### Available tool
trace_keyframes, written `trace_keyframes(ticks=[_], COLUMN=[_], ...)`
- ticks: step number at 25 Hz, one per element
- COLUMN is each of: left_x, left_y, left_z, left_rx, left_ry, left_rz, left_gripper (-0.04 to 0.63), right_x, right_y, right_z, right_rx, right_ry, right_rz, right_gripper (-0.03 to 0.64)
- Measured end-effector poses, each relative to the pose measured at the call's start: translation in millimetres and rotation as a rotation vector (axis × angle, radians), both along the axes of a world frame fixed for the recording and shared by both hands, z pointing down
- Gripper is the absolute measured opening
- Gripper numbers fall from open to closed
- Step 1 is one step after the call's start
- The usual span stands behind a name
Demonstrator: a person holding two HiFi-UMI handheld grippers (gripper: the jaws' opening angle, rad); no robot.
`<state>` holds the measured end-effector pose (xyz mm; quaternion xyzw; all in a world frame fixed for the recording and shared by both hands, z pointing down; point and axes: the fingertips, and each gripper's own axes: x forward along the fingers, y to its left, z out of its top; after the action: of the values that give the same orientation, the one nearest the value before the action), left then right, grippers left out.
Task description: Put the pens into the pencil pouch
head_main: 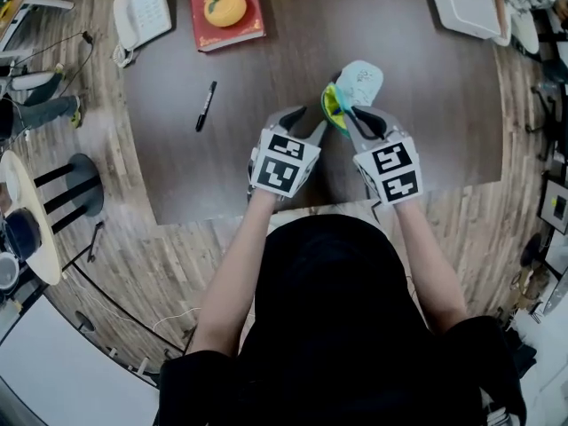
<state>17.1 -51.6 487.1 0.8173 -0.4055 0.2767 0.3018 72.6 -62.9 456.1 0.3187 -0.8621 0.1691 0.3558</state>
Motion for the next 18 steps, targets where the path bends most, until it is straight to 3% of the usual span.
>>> trace_keyframes(ticks=[18], left_x=[-111.2], left_y=[24.4], left_z=[10.7], left_rx=[-0.006], left_ry=[-0.013], left_rz=[-0.232], left_gripper=[0.166], right_x=[-53.3], right_y=[-14.4], right_z=[0.6], right_rx=[0.004], right_ry=[0.029], right_rz=[-0.11], right_gripper=[0.044])
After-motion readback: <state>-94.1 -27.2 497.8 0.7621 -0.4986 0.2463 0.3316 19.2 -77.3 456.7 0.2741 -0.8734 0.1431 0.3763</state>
